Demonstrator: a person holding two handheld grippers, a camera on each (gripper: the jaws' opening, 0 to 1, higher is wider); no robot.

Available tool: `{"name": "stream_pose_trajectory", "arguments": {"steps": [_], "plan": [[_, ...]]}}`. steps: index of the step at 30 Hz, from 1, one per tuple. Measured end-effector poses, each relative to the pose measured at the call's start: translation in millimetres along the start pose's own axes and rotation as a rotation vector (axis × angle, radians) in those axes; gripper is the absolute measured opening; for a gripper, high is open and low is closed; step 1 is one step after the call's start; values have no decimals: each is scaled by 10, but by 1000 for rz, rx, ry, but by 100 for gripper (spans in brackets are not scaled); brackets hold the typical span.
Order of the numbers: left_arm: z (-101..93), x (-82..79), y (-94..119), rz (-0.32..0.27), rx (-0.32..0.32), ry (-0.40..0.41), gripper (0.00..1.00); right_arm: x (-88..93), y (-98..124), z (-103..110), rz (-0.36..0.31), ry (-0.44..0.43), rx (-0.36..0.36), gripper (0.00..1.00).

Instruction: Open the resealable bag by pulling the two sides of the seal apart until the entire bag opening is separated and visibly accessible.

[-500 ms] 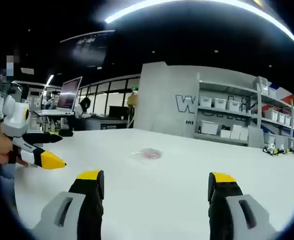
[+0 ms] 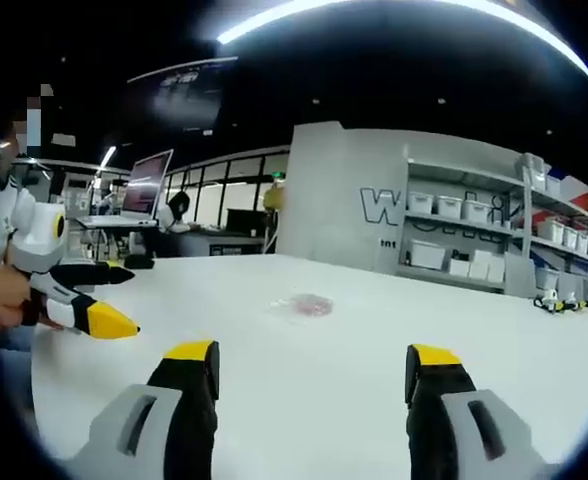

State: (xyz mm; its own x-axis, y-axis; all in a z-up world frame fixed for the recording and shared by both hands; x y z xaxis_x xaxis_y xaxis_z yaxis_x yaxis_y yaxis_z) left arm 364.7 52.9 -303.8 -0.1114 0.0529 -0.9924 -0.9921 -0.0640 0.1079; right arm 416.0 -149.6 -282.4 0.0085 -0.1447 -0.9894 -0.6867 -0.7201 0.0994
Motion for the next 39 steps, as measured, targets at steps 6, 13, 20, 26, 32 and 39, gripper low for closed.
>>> {"name": "stream_pose_trajectory", "arguments": {"steps": [6, 13, 20, 26, 32, 39], "plan": [[-14, 33, -5, -1, 4, 0, 98, 27, -36, 21, 7, 3, -18, 68], [-31, 80, -26, 3, 10, -3, 96, 41, -63, 47, 5, 35, -42, 52], [19, 130, -56, 5, 4, -11, 95, 70, -93, 65, 14, 43, -53, 43], [28, 113, -68, 4, 6, -5, 95, 40, -80, 91, 6, 55, -56, 40], [43, 112, -71, 4, 7, -1, 95, 42, -82, 95, 8, 55, -60, 40], [29, 112, -63, 4, 6, -4, 95, 35, -95, 101, 5, 64, -69, 36]]}}
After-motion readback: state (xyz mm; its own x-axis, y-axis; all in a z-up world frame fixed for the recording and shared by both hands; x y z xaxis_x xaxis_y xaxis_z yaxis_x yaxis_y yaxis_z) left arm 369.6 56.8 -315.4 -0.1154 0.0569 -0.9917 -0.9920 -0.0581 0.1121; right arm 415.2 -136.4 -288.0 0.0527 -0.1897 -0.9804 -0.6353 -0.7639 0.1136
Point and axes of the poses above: the point that each gripper's makers call its tool centre point, and the gripper's own axes: y roughly backward along the fingers, z roughly to its left, x roughly out of its underside, the point moved 1 cm from there along y, roughly backward along the fingers, and after that the axes turned 14 degrees about -x, right-handed, at the moved point
